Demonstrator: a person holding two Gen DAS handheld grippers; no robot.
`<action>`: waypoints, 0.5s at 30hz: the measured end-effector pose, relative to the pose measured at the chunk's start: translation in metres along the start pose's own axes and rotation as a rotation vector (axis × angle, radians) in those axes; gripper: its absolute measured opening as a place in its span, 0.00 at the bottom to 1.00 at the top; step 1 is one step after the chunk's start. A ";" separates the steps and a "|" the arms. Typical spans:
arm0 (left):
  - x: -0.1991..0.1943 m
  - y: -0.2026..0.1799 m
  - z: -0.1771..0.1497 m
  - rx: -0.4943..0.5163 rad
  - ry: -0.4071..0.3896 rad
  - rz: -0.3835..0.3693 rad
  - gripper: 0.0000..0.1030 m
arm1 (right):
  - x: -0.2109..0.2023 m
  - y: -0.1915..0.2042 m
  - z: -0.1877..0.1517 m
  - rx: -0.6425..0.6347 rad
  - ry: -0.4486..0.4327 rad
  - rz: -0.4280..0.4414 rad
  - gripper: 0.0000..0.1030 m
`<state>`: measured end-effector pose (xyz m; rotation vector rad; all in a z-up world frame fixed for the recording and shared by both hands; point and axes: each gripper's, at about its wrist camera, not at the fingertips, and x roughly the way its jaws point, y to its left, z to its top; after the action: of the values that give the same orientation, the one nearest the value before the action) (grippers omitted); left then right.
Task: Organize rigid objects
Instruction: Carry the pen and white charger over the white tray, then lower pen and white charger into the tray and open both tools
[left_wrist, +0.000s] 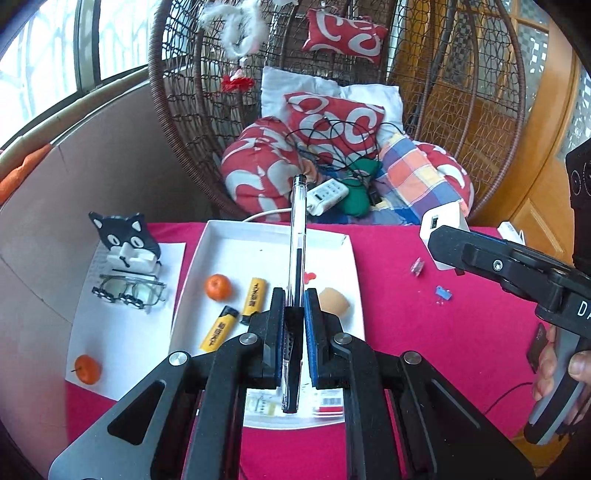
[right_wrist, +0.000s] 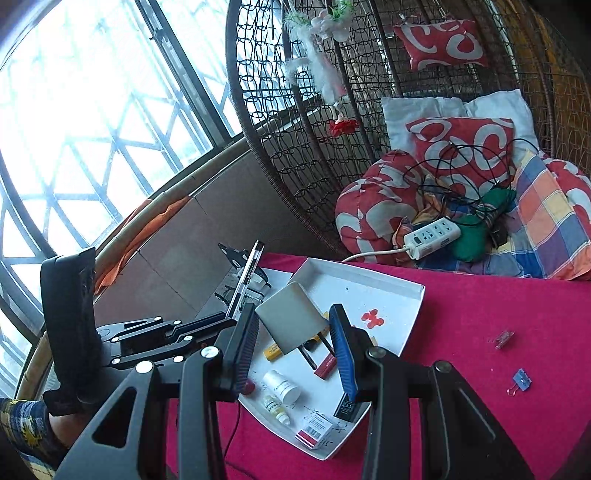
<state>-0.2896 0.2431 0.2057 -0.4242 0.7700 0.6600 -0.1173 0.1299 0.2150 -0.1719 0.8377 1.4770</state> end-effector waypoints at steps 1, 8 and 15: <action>0.001 0.004 -0.001 0.001 0.004 0.003 0.09 | 0.005 0.002 -0.001 0.004 0.003 0.003 0.38; 0.029 0.035 -0.012 -0.034 0.101 0.010 0.09 | 0.047 0.010 -0.009 0.004 0.069 -0.012 0.38; 0.078 0.051 -0.029 -0.053 0.240 0.027 0.09 | 0.103 -0.006 -0.035 0.040 0.219 -0.084 0.38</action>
<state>-0.2971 0.2932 0.1224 -0.5484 0.9890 0.6632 -0.1386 0.1917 0.1273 -0.3403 1.0230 1.3774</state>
